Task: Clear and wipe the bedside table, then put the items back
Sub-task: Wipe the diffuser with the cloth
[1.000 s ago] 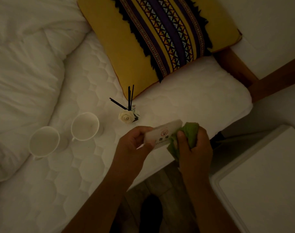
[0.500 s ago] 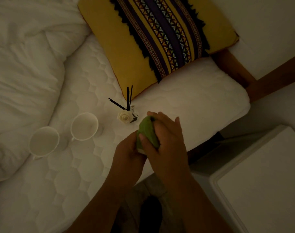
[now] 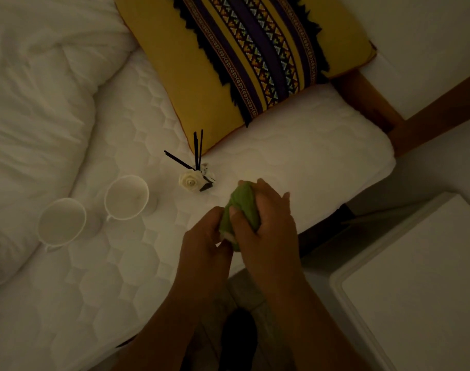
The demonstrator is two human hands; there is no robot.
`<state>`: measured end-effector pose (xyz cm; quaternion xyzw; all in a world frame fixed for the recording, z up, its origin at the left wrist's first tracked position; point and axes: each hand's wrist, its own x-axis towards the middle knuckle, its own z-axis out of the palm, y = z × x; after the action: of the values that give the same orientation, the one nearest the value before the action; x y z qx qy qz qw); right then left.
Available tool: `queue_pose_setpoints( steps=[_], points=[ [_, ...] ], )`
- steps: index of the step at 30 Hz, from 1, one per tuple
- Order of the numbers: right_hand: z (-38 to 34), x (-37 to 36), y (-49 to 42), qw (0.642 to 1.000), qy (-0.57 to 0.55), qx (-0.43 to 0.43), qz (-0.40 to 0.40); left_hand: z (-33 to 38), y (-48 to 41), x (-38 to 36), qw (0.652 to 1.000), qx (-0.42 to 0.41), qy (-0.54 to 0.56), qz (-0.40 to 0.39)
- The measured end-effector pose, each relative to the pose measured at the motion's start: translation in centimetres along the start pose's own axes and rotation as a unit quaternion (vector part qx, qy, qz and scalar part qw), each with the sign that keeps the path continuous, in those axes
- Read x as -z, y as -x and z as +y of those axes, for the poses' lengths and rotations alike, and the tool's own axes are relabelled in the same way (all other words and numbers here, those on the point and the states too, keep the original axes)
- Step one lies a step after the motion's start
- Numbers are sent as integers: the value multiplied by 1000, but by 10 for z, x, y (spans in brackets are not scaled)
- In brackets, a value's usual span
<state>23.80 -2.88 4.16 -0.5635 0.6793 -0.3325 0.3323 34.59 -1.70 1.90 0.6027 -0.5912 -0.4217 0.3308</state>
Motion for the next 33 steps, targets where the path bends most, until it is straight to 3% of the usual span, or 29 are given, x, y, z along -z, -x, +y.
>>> queue_pose_setpoints(
  steps=[4, 9, 13, 17, 20, 33],
  points=[
    [19, 17, -11, 999, 25, -31, 11, -2, 2, -2, 1000, -25, -4, -11],
    [56, 45, -19, 990, -52, -121, 56, -5, 1, -1, 1000, -2, 4, -24],
    [72, 58, -19, 980, -83, -154, 93, -3, -8, -8, 999, -36, -6, -27],
    [80, 51, -11, 967, -131, -196, 99, -5, -24, -27, 999, 8, 46, 3],
    [83, 46, -6, 961, -151, -207, 103, -7, -46, -40, 999, 5, 20, 28],
    [101, 66, -15, 941, -283, -186, 4, -26, -138, -73, 992, 46, 91, 78]
  ],
)
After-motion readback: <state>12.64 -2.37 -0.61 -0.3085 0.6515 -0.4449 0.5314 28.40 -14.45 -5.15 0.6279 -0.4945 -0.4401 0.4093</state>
